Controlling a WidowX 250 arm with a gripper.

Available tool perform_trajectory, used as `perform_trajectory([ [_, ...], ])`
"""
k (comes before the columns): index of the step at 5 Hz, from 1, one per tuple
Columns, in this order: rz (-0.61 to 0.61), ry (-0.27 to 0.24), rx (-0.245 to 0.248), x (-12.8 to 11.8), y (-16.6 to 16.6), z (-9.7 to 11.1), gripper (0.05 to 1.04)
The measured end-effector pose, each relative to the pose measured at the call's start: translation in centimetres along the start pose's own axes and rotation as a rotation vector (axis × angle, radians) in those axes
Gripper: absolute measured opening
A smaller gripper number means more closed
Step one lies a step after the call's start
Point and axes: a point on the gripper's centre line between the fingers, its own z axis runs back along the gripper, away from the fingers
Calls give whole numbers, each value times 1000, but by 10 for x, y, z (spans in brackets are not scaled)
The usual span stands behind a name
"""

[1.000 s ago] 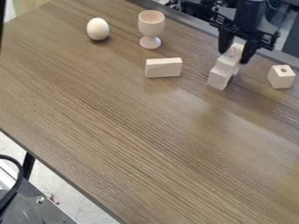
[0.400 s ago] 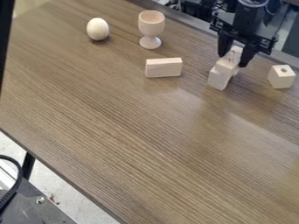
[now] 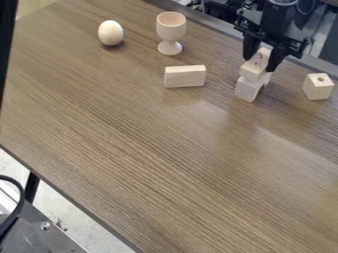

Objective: Put the rectangular block on top of the arch

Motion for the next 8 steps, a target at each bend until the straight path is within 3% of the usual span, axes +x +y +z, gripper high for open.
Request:
perform_trajectory([
  [4,11,13,14,0,3,-13,530],
  [5,14,3,17,1,4,-13,605],
  [6,14,5,16,1,4,-13,910],
  [7,13,5,16,1,3,-13,1004],
  [8,13,8,16,0,3,-14,999],
])
